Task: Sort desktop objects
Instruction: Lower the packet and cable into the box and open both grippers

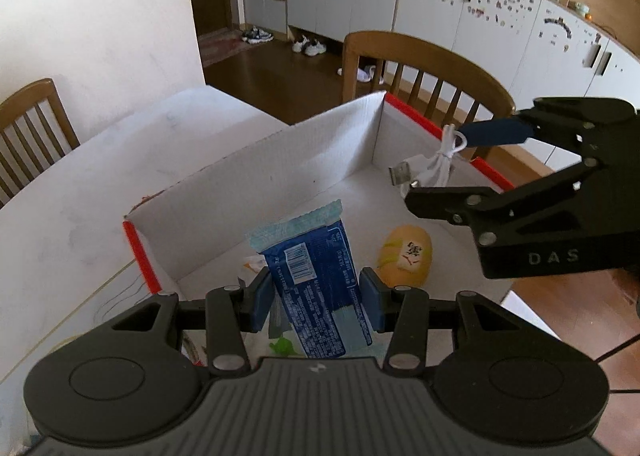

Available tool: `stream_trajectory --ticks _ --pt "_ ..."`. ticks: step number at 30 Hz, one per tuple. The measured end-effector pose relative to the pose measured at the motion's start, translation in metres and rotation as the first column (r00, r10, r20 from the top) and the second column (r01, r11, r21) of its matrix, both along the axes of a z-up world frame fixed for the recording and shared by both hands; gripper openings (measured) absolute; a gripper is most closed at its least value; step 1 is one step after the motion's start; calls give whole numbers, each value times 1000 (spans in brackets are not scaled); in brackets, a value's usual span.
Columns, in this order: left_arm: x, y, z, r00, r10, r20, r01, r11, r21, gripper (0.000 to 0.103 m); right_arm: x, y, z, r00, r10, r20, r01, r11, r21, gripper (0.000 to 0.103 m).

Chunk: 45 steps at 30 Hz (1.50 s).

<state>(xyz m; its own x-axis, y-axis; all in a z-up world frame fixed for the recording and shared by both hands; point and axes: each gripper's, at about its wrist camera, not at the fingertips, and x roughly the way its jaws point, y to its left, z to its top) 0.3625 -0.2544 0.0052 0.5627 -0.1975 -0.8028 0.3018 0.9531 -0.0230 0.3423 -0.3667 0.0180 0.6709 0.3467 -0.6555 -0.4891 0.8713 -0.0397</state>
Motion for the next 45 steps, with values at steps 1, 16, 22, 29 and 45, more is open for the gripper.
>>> stream_trajectory --ticks 1,16,22,29,45 --pt "3 -1 -2 1000 -2 -8 2 1000 4 45 5 0 -3 1000 3 -13 -3 1000 0 75" --pt "39 -17 -35 988 -56 -147 60 998 24 45 62 17 -40 983 73 -171 -83 995 -53 75" --pt "45 -17 -45 981 -64 -181 71 997 30 45 73 29 -54 973 81 -218 -109 987 -117 75" --pt "48 -13 -53 976 -65 -207 73 997 31 45 76 39 -66 961 82 -265 -131 976 -172 75" --pt "42 -1 -53 968 -53 -246 61 998 24 45 83 54 -80 936 91 -340 -163 968 -189 75"
